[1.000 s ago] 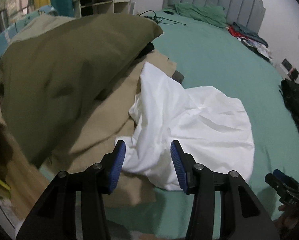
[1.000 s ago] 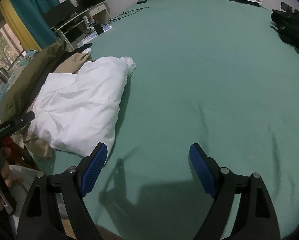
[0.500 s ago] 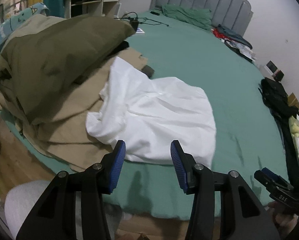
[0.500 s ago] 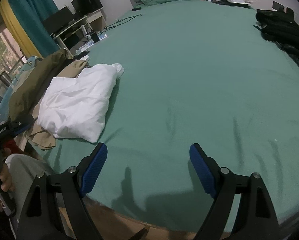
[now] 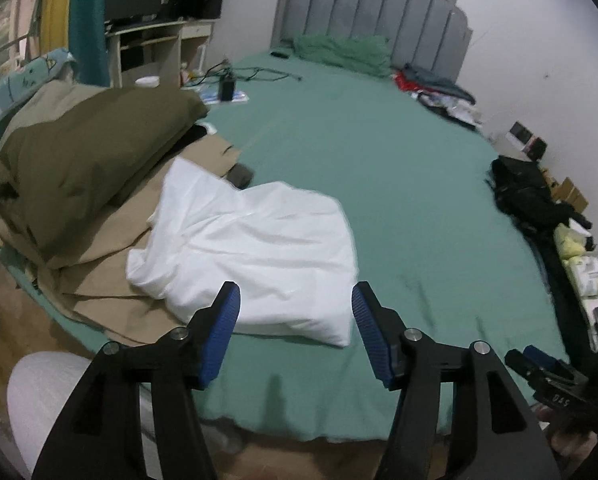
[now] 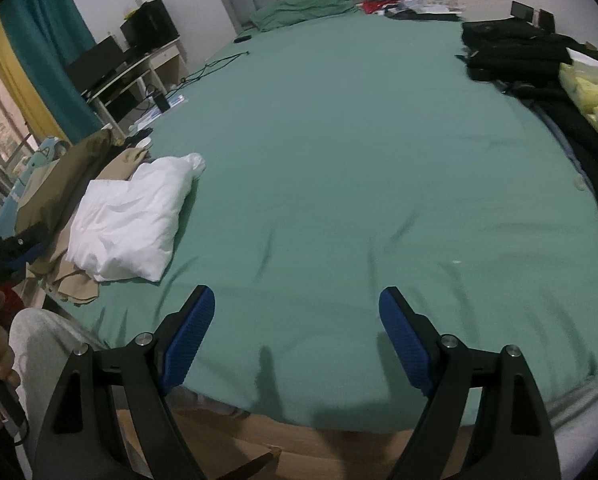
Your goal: Fold large clothes
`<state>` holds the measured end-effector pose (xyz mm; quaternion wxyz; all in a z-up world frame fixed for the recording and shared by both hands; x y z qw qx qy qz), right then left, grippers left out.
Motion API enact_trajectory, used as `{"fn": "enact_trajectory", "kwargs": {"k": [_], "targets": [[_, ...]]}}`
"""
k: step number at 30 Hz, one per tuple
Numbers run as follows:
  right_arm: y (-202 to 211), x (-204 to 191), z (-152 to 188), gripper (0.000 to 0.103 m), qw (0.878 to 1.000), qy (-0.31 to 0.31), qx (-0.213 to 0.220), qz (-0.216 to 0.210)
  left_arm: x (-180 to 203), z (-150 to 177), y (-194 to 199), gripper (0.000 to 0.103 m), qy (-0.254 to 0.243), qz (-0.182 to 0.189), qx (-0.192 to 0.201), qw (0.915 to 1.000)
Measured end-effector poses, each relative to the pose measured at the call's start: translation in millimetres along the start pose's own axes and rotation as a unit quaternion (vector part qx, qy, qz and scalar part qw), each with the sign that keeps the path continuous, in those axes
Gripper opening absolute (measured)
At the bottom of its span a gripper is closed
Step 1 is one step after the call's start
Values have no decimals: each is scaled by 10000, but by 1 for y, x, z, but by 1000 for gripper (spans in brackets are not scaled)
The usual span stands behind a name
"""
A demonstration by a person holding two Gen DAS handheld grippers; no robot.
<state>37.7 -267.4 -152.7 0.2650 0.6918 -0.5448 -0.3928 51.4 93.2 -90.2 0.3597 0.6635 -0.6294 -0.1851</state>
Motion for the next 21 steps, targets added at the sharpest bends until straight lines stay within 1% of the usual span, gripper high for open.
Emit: {"fn": "enact_trajectory", "kwargs": {"k": [4, 8, 9, 11, 15, 17, 21], "targets": [[13, 15, 1, 84, 9999, -42, 69, 114, 22, -2, 9, 62, -88, 160, 185, 9997], [27, 26, 1, 84, 9996, -72, 157, 232, 43, -9, 24, 63, -254, 215, 518, 9981], [33, 30, 0, 84, 9994, -73, 191, 273, 49, -12, 29, 66, -327, 230, 622, 9973], [40, 34, -1, 84, 9991, -32, 233, 366, 60, -14, 38, 68, -455, 257, 776, 9956], [62, 41, -8, 84, 9975, 81, 420, 555, 78, -20, 54, 69, -732, 319, 1021, 9916], [73, 42, -12, 84, 9960, 183, 537, 691, 86, -23, 63, 69, -850, 275, 1174, 9891], [92, 42, -21, 84, 9936, 296, 725, 817, 98, -28, 80, 69, -992, 243, 1387, 9851]]}}
Point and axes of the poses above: each gripper's, at about its wrist camera, not at the fingertips, and y roughly against the way its jaws point, x to its right, z to its underside, the point moved 8 cm from there along -y, roughly the way its jaws point, and after that the axes turned 2 degrees about z, right-handed, at the moved point
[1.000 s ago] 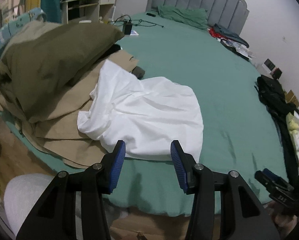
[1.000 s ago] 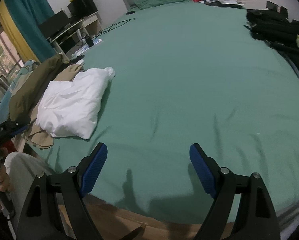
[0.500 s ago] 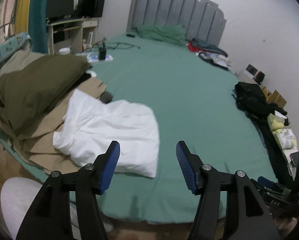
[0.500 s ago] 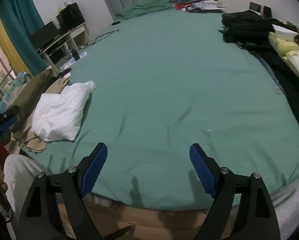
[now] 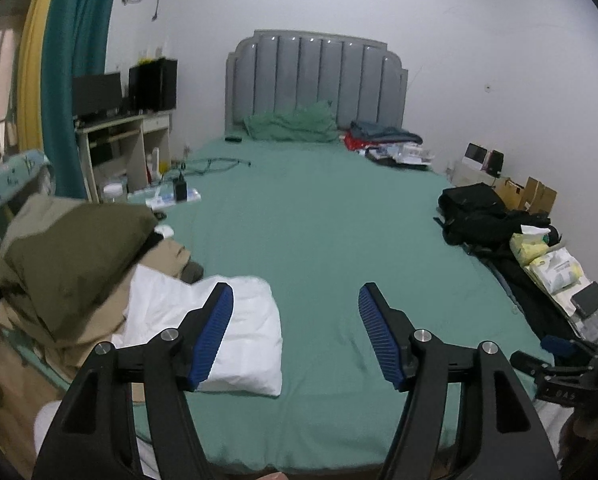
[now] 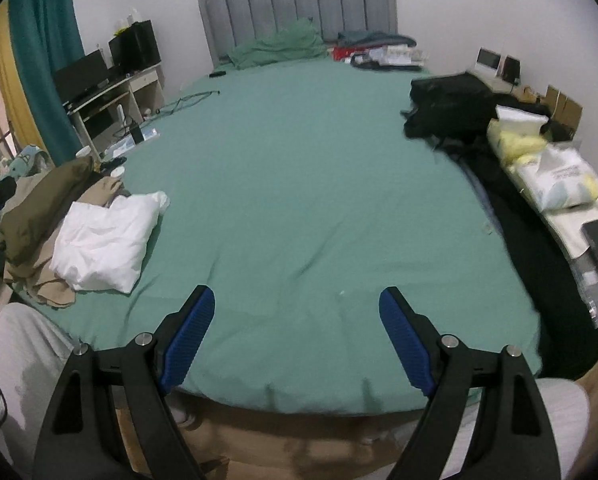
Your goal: Fold large clothes
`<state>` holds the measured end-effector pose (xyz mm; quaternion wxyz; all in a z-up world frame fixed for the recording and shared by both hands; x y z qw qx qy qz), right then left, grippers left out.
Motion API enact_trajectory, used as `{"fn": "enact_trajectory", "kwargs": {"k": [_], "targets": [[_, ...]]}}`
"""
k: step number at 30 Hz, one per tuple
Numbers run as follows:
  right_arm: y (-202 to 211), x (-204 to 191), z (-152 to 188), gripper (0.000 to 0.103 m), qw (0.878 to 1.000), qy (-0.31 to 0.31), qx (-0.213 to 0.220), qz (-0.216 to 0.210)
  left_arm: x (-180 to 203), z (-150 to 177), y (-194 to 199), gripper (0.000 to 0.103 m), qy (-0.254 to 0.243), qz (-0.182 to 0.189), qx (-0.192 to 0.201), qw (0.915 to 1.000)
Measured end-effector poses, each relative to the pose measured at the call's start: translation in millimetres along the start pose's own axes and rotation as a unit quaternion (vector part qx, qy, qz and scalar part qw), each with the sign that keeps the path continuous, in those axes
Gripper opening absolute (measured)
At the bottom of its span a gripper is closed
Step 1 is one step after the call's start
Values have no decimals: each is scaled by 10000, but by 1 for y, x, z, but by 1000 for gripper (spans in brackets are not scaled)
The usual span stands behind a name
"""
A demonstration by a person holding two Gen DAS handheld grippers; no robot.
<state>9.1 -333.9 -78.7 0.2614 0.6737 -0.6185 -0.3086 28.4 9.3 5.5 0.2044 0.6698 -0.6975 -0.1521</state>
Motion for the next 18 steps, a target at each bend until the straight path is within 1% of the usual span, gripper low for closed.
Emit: {"fn": "enact_trajectory", "kwargs": {"k": [3, 6, 7, 11, 18], "targets": [[15, 3, -10, 85, 9998, 41, 168, 57, 7, -8, 9, 69, -124, -24, 134, 9998], [33, 5, -23, 95, 9992, 70, 373, 104, 13, -18, 20, 69, -180, 18, 303, 9994], [38, 6, -26, 96, 9989, 73, 449, 118, 15, -21, 24, 69, -167, 58, 352, 9992], [59, 8, -40, 96, 9975, 102, 679, 171, 19, -32, 37, 69, -151, 145, 546, 9983], [95, 4, -63, 97, 9938, 158, 1088, 176, 24, -46, 55, 69, -220, 116, 865, 9959]]}}
Point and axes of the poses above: each gripper's, at about its wrist camera, not at the fingertips, and y roughly against the way its jaws point, x to its right, z to its underside, the point moved 8 cm from there along -y, roughly the way its jaws point, and after that the axes turned 2 degrees about z, right-handed, at the moved point
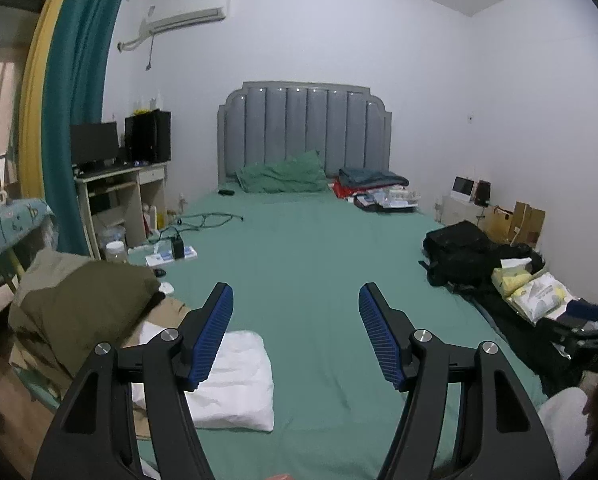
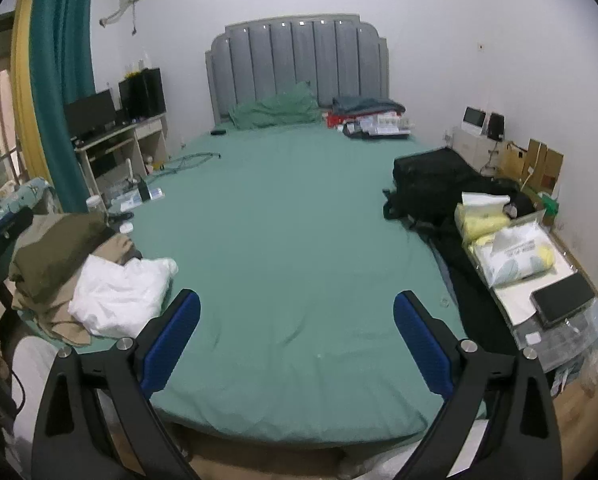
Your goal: Fold large clothes
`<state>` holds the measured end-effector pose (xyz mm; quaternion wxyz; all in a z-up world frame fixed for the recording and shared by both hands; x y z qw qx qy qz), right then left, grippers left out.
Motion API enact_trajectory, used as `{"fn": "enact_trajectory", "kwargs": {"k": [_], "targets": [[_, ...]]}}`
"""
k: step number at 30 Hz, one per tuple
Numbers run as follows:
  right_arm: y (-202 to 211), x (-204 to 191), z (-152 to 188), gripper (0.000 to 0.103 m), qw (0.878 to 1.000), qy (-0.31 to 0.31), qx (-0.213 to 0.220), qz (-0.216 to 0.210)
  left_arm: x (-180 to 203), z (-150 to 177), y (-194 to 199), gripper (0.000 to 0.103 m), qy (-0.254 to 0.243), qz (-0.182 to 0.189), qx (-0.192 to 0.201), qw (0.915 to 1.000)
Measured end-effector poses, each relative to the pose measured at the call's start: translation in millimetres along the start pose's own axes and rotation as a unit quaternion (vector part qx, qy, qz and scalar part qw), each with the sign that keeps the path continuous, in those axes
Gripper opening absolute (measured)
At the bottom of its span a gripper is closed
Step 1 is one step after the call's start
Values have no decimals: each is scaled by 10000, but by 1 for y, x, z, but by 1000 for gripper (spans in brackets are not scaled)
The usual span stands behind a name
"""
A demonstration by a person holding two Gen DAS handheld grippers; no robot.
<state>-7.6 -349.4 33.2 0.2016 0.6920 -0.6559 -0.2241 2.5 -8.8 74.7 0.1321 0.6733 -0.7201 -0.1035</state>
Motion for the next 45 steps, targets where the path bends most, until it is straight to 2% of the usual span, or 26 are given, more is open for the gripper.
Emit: {"fn": "enact_trajectory", "kwargs": {"k": [5, 9, 13, 18, 24, 30, 36, 45], "targets": [[19, -7, -18, 97, 9996, 94, 273, -6, -2, -12, 13, 69, 214, 190, 193, 9994], [33, -16, -31, 97, 9986, 156, 491, -95, -10, -22, 24, 69, 264, -112, 356, 9990], [52, -28, -44, 97, 9965, 298, 766, -131, -11, -31, 33, 69, 244, -6, 409, 9989], [75, -39, -58, 97, 9926, 383, 1147, -101, -8, -41, 50, 69, 89, 161, 703, 9974], [94, -49, -72, 98, 9886, 439, 1434, -153, -11, -47, 57, 69, 242, 272, 731, 9967], [97, -56, -73, 102, 9874, 451, 1501, -229, -19, -44, 51, 70, 353, 209, 567, 9975], [85, -51, -67, 102, 9897, 404, 1353, -216, -31, -34, 40, 70, 490, 208, 332, 9980], [72, -51, -62, 102, 9921, 339, 1191, -194, -36, -28, 27, 70, 438, 100, 161, 9989]]}}
Point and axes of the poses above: each gripper's, at about its wrist camera, not at the fingertips, and y roughly against the way its jaws point, x to its right, z to its underside, the point moved 8 cm from there along -y, roughly the way its jaws point, and after that the axes turned 2 degrees about z, right-handed, at the moved point
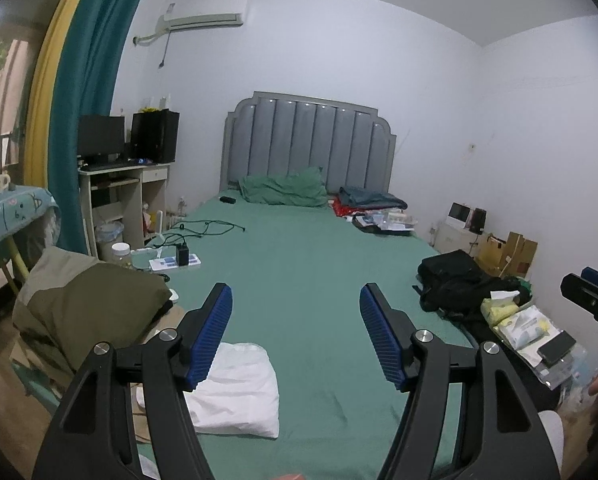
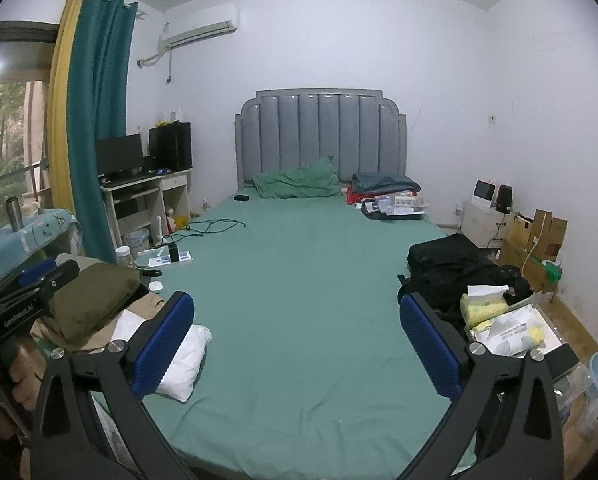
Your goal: Fold large clothes
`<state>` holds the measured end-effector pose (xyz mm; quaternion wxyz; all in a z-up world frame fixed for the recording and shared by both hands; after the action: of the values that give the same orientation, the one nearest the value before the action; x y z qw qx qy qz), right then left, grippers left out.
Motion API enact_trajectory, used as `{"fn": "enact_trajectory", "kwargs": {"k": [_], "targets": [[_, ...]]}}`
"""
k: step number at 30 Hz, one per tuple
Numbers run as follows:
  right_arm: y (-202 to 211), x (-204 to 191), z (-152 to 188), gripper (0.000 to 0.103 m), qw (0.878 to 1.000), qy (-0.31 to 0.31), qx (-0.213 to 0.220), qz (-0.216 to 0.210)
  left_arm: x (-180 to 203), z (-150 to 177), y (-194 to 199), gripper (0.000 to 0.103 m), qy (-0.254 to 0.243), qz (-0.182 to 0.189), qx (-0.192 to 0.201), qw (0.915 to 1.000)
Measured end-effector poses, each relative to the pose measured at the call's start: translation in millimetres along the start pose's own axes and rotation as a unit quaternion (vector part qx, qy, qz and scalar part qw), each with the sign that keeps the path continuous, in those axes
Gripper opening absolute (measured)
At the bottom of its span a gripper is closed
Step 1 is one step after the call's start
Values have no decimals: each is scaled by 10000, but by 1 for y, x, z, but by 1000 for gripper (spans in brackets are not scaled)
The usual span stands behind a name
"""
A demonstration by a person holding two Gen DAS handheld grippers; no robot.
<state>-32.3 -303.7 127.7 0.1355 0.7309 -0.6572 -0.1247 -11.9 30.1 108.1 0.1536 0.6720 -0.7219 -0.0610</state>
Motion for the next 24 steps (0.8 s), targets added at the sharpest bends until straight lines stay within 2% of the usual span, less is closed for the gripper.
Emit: {"fn": "enact_trajectory", "kwargs": {"k": [8, 24], "targets": [[-9, 0, 4, 102, 9999, -64, -97, 6, -10, 5, -11, 70, 38, -43, -136, 9999], [-31, 11, 13, 102, 9993, -96, -321, 165, -6, 13, -28, 70, -40, 65, -273, 9996]]}}
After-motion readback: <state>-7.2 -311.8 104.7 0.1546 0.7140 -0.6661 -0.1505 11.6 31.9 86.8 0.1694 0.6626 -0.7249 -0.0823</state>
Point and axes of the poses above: each gripper's, at about its wrist camera, not at the fingertips, and y roughly against the way its jaws point, x to its right, z to its underside, the point moved 8 cm from there along -y, roughly the way its jaws point, and after that the axes turned 2 degrees about z, right-handed, at the moved point
